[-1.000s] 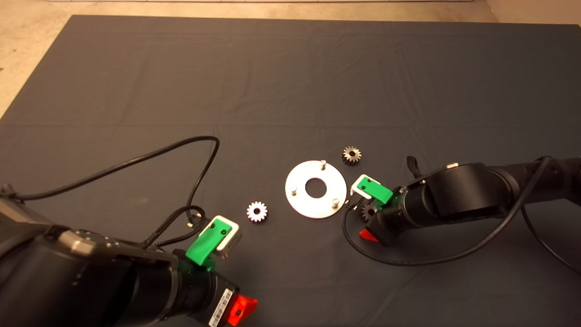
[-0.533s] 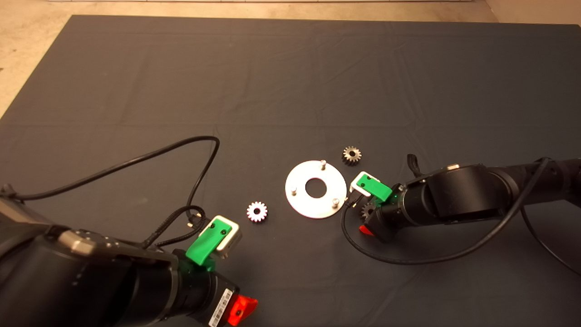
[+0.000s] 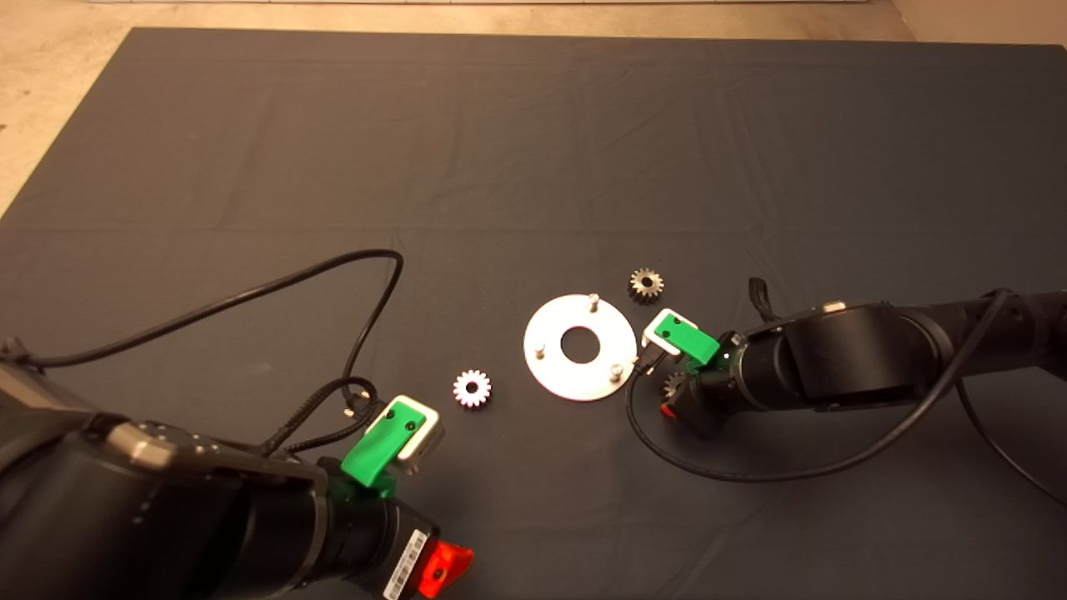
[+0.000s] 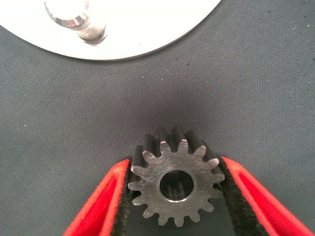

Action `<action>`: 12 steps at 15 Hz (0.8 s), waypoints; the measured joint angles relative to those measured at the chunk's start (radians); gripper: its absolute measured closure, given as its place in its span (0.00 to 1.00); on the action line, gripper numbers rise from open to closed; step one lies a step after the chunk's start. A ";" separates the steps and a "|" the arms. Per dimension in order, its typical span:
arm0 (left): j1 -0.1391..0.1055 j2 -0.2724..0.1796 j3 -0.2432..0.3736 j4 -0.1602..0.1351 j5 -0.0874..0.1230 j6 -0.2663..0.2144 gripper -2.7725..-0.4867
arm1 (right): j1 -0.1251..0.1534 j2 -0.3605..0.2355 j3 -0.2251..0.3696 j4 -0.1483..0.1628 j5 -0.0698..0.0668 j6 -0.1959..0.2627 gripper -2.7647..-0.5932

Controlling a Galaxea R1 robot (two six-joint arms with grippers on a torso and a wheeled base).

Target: Install three planetary gears onto the carrier pins

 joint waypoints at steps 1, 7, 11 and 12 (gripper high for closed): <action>0.000 0.000 0.000 0.000 0.000 0.000 0.01 | 0.000 0.000 0.000 0.000 0.000 0.000 0.71; -0.008 0.000 0.000 0.000 0.000 0.000 0.01 | 0.000 -0.005 0.001 0.000 0.006 -0.001 0.76; -0.008 0.000 0.000 0.000 0.000 0.000 0.01 | 0.000 -0.012 0.003 0.000 0.006 -0.002 0.77; -0.008 0.000 0.000 0.000 0.000 0.000 0.01 | 0.000 -0.012 0.003 0.000 0.006 -0.001 0.78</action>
